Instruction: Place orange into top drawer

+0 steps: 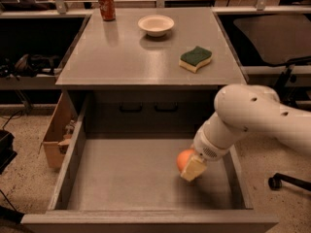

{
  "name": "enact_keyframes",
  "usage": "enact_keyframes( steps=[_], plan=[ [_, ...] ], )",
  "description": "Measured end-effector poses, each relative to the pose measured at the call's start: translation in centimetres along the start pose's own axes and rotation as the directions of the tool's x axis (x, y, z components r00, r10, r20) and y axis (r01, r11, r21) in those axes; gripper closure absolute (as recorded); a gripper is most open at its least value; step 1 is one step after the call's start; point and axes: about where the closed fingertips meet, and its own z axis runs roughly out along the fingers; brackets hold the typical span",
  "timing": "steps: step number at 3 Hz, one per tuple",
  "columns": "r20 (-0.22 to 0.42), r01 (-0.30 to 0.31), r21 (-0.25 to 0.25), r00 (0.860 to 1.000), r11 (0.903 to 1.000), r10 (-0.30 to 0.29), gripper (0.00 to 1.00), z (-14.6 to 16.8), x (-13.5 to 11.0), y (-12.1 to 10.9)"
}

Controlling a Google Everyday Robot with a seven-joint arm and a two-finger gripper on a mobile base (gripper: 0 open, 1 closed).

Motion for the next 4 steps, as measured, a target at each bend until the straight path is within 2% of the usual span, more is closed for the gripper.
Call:
enact_keyframes(
  steps=[1, 2, 4],
  plan=[
    [-0.033, -0.007, -0.106, 0.999, 0.9944, 0.003, 1.0, 5.94, 2.82, 1.31],
    [-0.036, -0.012, -0.124, 0.999, 0.9922, 0.008, 0.82, 6.79, 3.16, 1.5],
    [-0.036, -0.012, -0.124, 0.999, 0.9922, 0.007, 0.35, 6.79, 3.16, 1.51]
  ],
)
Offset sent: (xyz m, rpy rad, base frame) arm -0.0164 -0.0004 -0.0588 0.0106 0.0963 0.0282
